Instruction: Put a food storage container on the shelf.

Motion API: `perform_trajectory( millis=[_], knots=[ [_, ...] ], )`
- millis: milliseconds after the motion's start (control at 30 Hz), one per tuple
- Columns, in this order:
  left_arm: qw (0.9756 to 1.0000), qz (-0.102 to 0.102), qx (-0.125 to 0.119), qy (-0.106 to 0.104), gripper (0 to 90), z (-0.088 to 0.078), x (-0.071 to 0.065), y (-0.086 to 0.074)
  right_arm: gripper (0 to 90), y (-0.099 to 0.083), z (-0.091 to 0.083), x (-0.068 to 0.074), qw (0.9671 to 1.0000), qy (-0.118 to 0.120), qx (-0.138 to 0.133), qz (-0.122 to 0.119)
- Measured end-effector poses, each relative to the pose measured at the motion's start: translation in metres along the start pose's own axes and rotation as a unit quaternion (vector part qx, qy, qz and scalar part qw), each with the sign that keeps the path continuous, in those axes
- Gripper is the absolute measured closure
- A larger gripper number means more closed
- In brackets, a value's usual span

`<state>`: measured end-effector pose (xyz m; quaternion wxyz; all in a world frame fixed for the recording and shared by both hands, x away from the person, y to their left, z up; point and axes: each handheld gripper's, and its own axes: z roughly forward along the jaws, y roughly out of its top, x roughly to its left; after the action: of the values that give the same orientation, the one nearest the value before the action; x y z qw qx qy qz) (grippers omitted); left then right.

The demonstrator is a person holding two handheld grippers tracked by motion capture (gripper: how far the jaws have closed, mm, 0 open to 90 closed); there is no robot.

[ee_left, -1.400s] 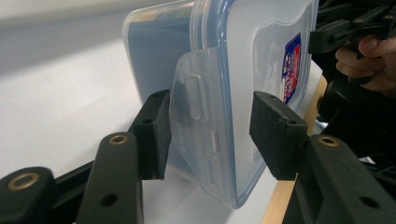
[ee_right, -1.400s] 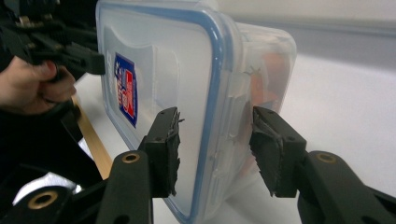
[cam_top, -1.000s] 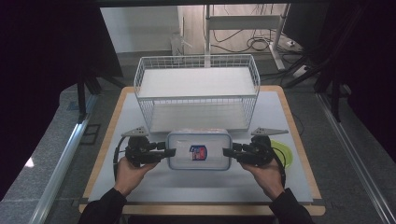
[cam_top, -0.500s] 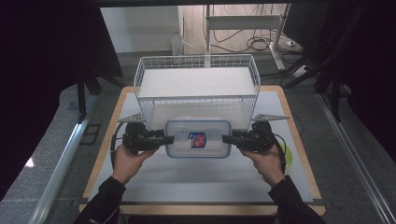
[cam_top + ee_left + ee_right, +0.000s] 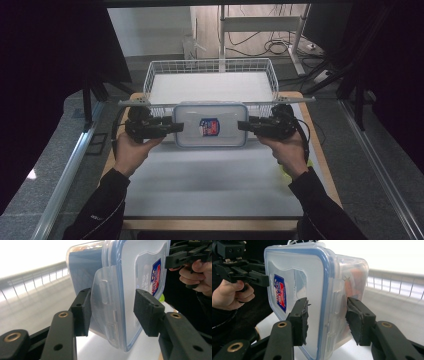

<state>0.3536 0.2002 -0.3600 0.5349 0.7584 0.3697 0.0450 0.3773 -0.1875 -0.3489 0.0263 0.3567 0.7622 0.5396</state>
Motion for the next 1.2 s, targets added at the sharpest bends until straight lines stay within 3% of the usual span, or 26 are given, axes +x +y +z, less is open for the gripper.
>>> perform_trajectory(
  millis=[33,267,533,733,933,1200],
  knots=[
    [1.0000,0.001,-0.002,0.001,49.7,-0.003,0.002,0.010,53.5,0.010,0.000,0.000,1.0000,-0.001,-0.004,-0.003],
    [1.0000,0.005,-0.007,0.002,49.7,-0.008,0.009,0.038,53.4,0.037,0.000,-0.001,0.9999,-0.001,-0.009,-0.005],
    [0.9999,0.002,-0.014,0.007,49.6,-0.006,0.022,0.073,53.3,0.074,0.004,-0.014,0.9999,-0.002,-0.017,-0.002],
    [0.9998,-0.001,-0.021,0.005,49.4,-0.004,0.033,0.086,53.2,0.090,0.009,-0.020,0.9998,-0.005,-0.021,-0.001],
    [0.9994,-0.014,-0.032,0.000,49.5,0.002,0.053,0.099,53.2,0.109,0.020,-0.031,0.9998,-0.008,-0.018,-0.001],
    [0.9990,-0.033,-0.028,-0.006,49.4,0.014,0.069,0.103,53.0,0.116,0.029,-0.045,0.9998,-0.015,-0.012,0.011]
  ],
)
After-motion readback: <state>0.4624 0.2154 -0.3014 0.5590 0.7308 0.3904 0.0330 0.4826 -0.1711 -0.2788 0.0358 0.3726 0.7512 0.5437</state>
